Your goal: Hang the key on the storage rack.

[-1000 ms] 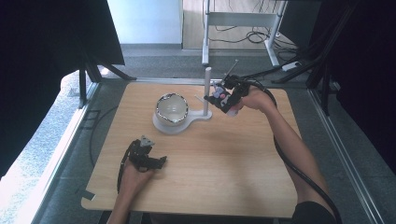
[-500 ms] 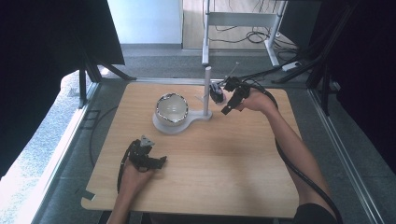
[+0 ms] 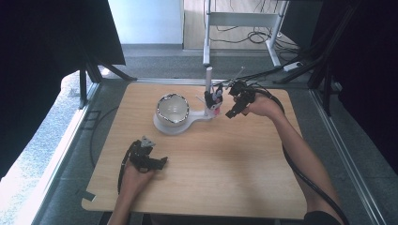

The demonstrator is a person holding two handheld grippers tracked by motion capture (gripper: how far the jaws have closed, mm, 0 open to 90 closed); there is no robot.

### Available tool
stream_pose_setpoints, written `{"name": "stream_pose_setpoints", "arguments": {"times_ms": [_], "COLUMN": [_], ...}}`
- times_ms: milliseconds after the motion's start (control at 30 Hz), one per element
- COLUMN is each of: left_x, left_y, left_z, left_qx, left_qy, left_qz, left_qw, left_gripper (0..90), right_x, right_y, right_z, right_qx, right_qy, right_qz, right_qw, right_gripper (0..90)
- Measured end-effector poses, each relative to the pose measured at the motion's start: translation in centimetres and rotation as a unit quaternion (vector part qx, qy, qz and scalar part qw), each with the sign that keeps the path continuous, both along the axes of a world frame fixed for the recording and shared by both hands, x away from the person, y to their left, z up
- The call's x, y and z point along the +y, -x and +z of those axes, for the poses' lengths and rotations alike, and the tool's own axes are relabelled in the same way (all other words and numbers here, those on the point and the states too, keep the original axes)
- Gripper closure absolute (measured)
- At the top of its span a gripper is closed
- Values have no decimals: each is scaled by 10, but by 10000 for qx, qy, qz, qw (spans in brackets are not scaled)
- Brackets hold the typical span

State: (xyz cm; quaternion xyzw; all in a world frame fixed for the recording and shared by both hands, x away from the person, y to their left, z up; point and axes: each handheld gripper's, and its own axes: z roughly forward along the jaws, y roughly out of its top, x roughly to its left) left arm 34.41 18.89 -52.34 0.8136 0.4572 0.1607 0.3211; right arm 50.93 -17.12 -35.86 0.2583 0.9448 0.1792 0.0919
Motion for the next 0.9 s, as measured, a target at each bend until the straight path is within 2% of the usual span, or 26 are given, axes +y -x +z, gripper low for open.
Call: {"name": "stream_pose_setpoints", "arguments": {"times_ms": [367, 900], "left_x": [0, 0], "left_y": [0, 0], "left_z": [0, 0], "left_qx": [1, 3], "left_qy": [-1, -10], "left_qz": [1, -7], "left_qw": [10000, 10000], "left_gripper": [18, 18], "right_x": [-11, -23], "right_y": [17, 38], "right_z": [3, 5], "right_qx": [-243, -343], "right_qy": [34, 65], "right_qz": [58, 62], "right_qw": [9997, 9994], "right_gripper": [12, 13]}}
